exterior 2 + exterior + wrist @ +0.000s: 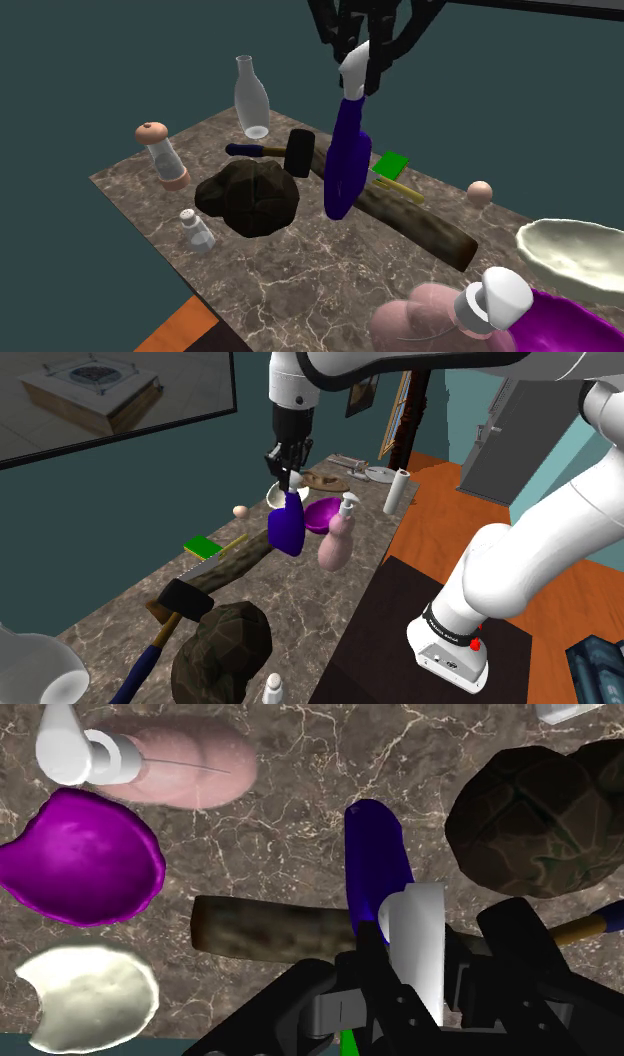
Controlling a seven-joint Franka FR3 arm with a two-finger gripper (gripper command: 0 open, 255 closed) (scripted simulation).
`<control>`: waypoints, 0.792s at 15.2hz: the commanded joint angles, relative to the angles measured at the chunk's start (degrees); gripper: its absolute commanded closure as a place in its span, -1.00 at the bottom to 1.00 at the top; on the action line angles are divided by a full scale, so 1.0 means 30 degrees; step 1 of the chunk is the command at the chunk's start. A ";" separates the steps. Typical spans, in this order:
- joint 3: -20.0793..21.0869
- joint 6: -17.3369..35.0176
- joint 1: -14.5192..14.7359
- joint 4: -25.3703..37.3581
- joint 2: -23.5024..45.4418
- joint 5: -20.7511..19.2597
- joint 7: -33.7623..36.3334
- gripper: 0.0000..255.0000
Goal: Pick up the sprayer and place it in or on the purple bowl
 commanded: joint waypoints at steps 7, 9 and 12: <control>-0.2422 -0.1084 -0.1390 0.1042 0.0036 -0.0642 -0.3583 1.00; -0.3005 -0.1364 -0.1741 0.1506 0.0231 -0.0814 -0.4462 1.00; -0.3857 -0.1792 -0.2263 0.2367 0.0670 -0.1054 -0.5768 1.00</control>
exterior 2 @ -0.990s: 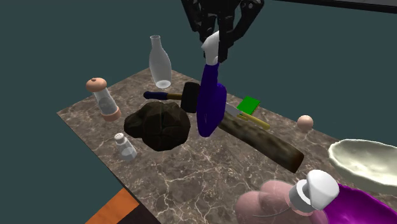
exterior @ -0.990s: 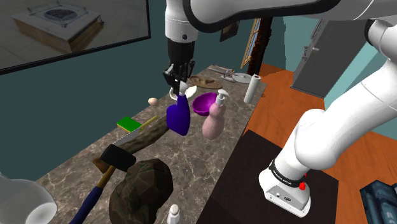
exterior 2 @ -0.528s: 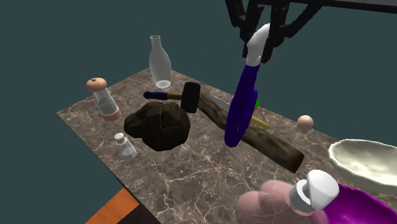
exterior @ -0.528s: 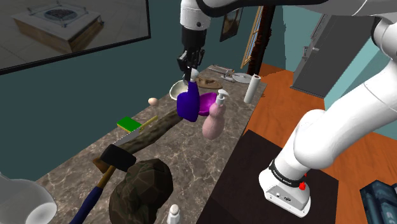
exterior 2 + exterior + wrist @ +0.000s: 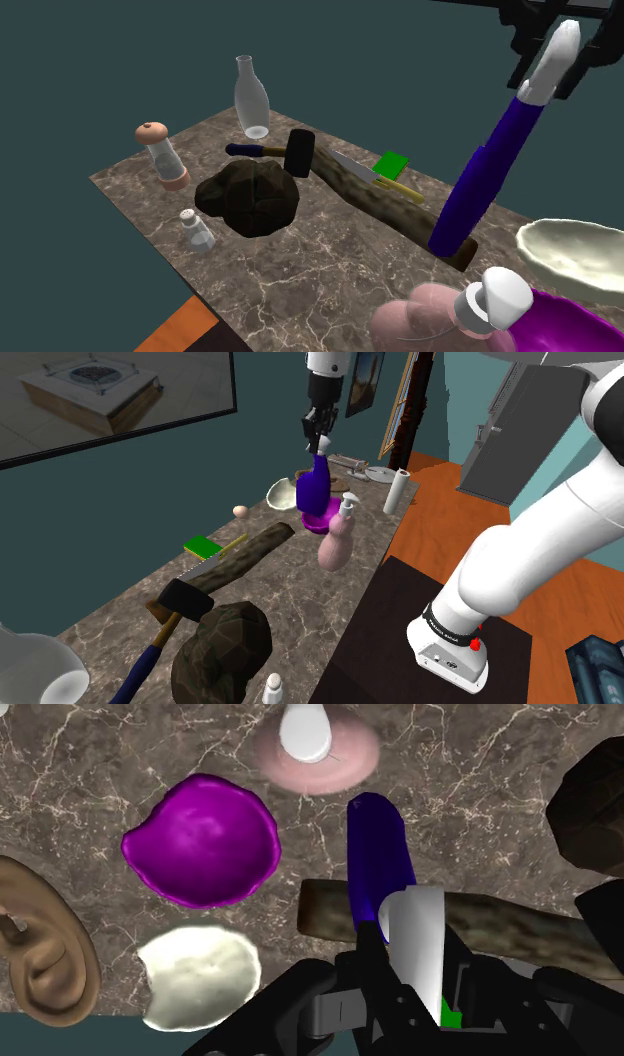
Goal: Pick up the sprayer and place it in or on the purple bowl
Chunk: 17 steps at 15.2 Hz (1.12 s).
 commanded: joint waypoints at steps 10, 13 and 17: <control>-0.2907 -0.1866 -0.1922 0.4726 0.2825 -0.0471 -0.4767 1.00; -0.3620 -0.2507 -0.2483 0.6604 0.4054 -0.0397 -0.6052 1.00; -0.4144 -0.2539 -0.2977 0.7594 0.5014 -0.0274 -0.7068 1.00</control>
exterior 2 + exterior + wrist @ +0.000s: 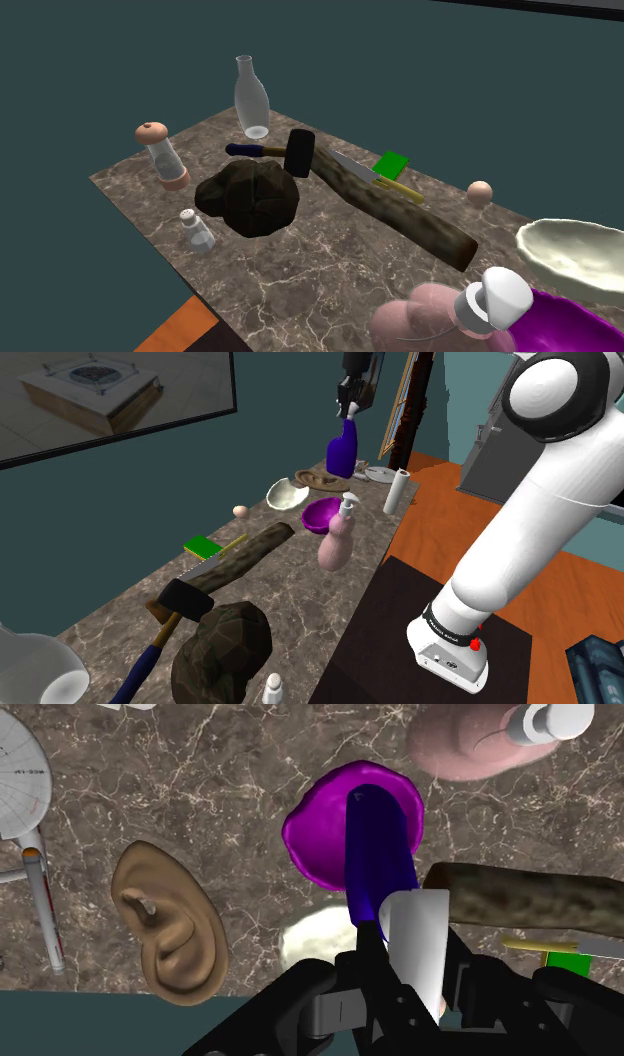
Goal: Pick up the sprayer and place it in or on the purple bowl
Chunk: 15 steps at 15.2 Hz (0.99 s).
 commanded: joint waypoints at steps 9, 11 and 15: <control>-0.0054 0.2588 -0.0055 -0.3002 -0.0425 -0.0059 -0.0122 1.00; -0.0052 0.3119 -0.0053 -0.3607 -0.0501 -0.0069 -0.0113 1.00; -0.0050 0.4166 -0.0053 -0.4749 -0.0596 -0.0083 -0.0100 1.00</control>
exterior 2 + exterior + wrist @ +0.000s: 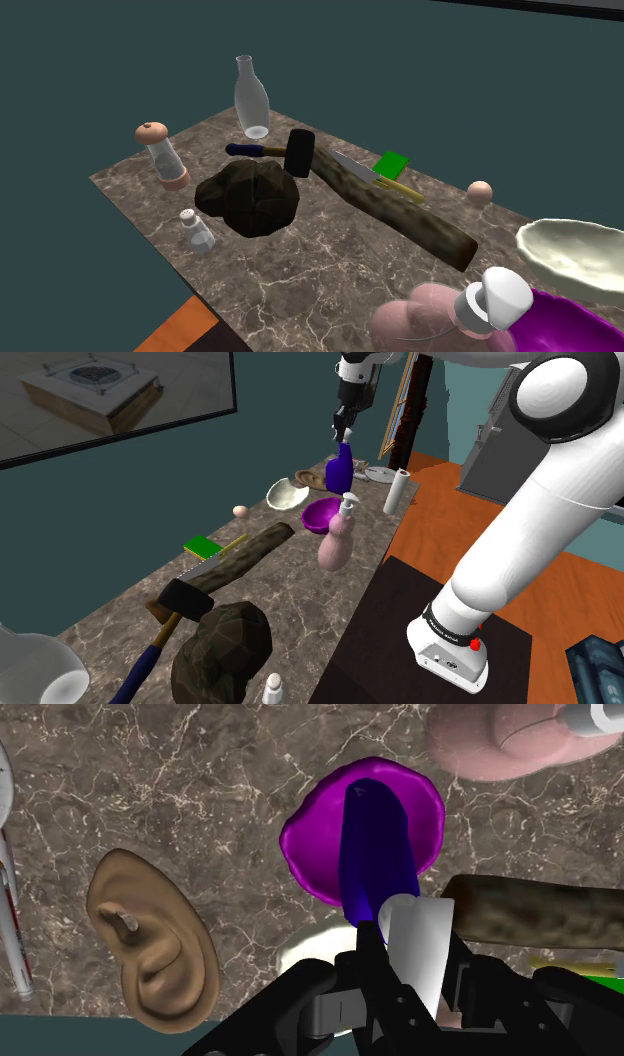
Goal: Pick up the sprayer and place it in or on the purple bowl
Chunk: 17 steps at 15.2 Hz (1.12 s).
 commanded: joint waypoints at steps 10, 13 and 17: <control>0.0008 0.2848 0.0008 -0.2869 -0.0033 -0.0009 0.0039 1.00; 0.0003 0.3604 0.0004 -0.3525 0.0068 0.0002 0.0032 1.00; 0.0001 0.3913 0.0002 -0.3782 0.0119 0.0008 0.0028 1.00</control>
